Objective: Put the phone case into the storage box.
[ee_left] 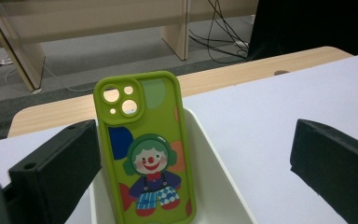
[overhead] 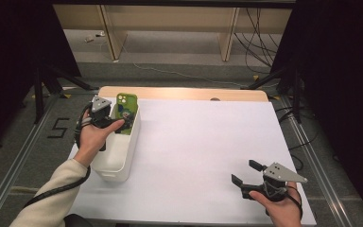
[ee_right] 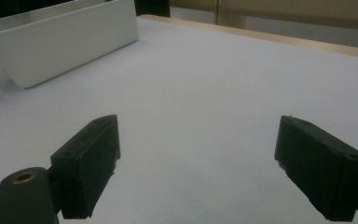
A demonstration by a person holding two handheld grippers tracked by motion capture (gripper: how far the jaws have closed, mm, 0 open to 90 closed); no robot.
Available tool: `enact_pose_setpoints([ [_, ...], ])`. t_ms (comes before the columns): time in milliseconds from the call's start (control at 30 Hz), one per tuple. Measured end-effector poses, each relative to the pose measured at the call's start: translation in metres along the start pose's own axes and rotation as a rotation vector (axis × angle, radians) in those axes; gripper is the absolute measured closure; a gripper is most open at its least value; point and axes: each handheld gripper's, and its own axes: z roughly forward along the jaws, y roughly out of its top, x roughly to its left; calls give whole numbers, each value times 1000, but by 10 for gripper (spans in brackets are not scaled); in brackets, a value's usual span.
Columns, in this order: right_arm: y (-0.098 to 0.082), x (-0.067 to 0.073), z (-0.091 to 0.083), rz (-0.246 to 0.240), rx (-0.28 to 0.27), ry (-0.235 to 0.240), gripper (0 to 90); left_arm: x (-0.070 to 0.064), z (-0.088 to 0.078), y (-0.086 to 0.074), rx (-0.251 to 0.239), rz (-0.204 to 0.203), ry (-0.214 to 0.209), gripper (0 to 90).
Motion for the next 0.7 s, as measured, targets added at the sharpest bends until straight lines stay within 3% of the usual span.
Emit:
enact_pose_setpoints([
  [433,0,0,0,1,-3,1,152,-10,-15,-9,-8,51,-36,19],
  [700,0,0,-1,-2,0,-2,152,-17,-24,-15,-18,46,-78,25],
])
